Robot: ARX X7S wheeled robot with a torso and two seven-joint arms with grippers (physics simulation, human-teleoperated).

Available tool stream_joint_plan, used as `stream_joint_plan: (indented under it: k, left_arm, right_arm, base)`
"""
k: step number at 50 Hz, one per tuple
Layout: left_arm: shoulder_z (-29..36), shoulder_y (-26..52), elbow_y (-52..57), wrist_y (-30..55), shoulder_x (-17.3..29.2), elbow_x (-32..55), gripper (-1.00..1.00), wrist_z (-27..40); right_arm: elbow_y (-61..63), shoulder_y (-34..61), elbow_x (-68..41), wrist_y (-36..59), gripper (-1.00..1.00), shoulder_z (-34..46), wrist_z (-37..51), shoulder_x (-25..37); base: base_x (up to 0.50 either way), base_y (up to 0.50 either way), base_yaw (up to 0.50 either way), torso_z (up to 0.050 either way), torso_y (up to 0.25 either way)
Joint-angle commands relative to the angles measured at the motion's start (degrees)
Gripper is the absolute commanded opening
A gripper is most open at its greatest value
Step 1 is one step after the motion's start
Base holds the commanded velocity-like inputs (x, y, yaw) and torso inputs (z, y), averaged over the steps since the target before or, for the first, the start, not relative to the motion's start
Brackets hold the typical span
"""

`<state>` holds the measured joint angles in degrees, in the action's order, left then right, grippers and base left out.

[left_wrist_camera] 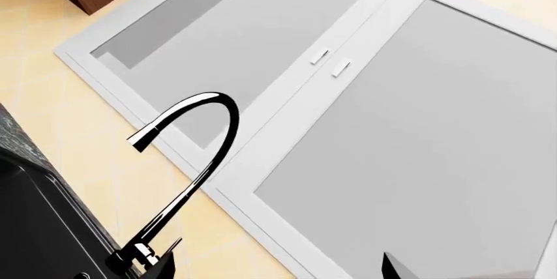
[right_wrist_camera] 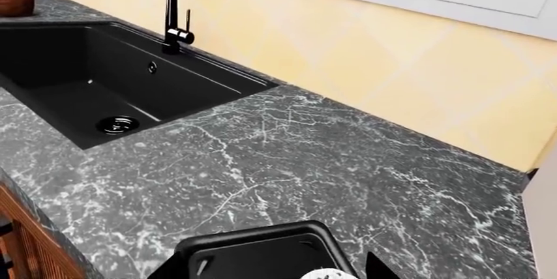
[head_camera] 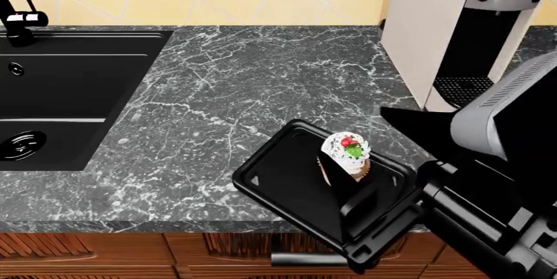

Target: Move the fresh-baked cupcake off the tray onto the counter, and place the bowl used for mixing into the sink.

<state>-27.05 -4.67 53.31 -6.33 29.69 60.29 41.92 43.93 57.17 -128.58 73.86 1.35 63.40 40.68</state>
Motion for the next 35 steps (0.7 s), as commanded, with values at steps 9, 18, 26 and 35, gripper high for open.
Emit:
stream_joint_plan:
  k: [9, 18, 26, 35]
  left_arm:
    - [0.56, 0.28, -0.18, -0.05, 0.26, -0.31, 1.00, 0.26]
    - [0.77, 0.13, -0.41, -0.26, 0.12, -0.56, 1.00, 0.00]
    - [0.68, 0.26, -0.28, -0.18, 0.60, -0.25, 1.00, 0.48]
    - [0.75, 0.19, -0.29, -0.27, 0.72, -0.24, 1.00, 0.58]
  right_arm:
    - [0.00, -3.63, 4.16, 2.69, 1.00, -2.32, -3.51, -1.19]
    - [0.62, -3.17, 3.53, 1.90, 1.00, -2.61, -3.42, 0.34]
    - [1.04, -2.96, 3.16, 1.30, 1.00, -2.66, -3.29, 1.35]
    - [-0.35, -6.49, 7.77, 4.34, 1.00, -4.70, -6.63, -0.81]
  base:
    - [0.00, 0.00, 0.00, 0.000, 0.000]
    - [0.00, 0.00, 0.00, 0.000, 0.000]
    - [0.00, 0.00, 0.00, 0.000, 0.000]
    - [0.00, 0.00, 0.00, 0.000, 0.000]
